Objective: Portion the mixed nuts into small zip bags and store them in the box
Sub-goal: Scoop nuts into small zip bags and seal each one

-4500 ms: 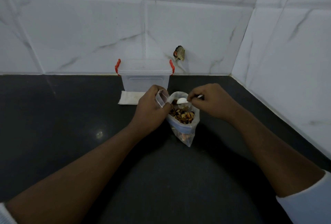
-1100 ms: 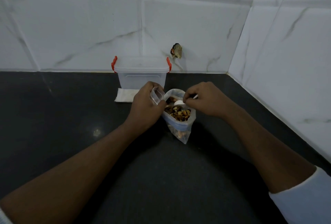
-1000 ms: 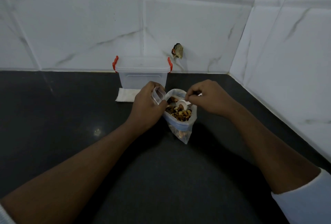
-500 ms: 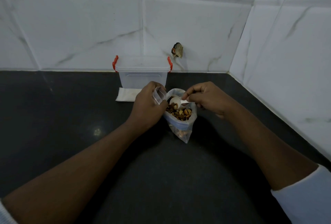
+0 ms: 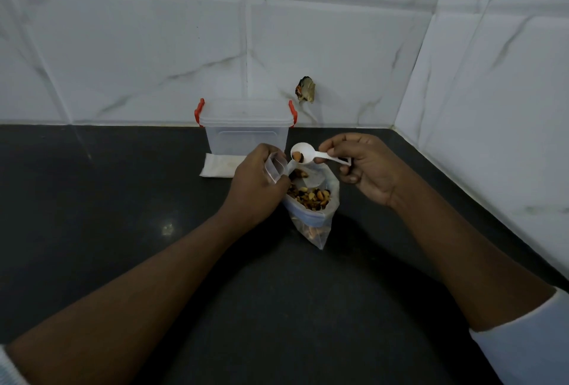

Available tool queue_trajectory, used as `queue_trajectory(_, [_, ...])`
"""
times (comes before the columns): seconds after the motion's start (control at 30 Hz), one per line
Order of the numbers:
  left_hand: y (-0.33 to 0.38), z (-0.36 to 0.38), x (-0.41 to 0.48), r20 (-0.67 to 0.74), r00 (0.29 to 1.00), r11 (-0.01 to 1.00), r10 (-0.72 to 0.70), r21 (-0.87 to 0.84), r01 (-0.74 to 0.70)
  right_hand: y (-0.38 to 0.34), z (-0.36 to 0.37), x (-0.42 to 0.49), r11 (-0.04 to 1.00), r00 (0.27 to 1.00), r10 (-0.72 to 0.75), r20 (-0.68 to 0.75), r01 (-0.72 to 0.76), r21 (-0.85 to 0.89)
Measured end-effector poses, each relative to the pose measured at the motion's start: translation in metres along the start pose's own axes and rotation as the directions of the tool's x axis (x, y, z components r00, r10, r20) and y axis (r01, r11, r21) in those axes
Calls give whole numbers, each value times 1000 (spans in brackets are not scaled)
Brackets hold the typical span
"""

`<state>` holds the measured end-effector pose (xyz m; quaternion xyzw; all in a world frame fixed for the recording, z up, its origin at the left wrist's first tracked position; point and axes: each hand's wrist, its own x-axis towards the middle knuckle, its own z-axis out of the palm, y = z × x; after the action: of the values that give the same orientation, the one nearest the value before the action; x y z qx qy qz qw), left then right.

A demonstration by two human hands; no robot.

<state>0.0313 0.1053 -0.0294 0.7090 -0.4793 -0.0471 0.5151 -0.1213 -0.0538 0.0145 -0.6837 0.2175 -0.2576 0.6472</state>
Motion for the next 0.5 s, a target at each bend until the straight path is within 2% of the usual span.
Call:
queue_trajectory(0.13, [-2, 1, 0, 8, 1000, 1000, -1, -2, 1, -4, 9, -6, 998, 993, -47, 104, 44, 34])
queue_trajectory(0.33, [-7, 2, 2, -16, 1000, 999, 22, -30, -22, -1, 14, -8, 942, 968, -175, 178, 217, -257])
queue_trajectory(0.5, [-7, 2, 1, -15, 999, 998, 37, -49, -38, -5, 13, -12, 856, 931, -258, 258, 344, -385])
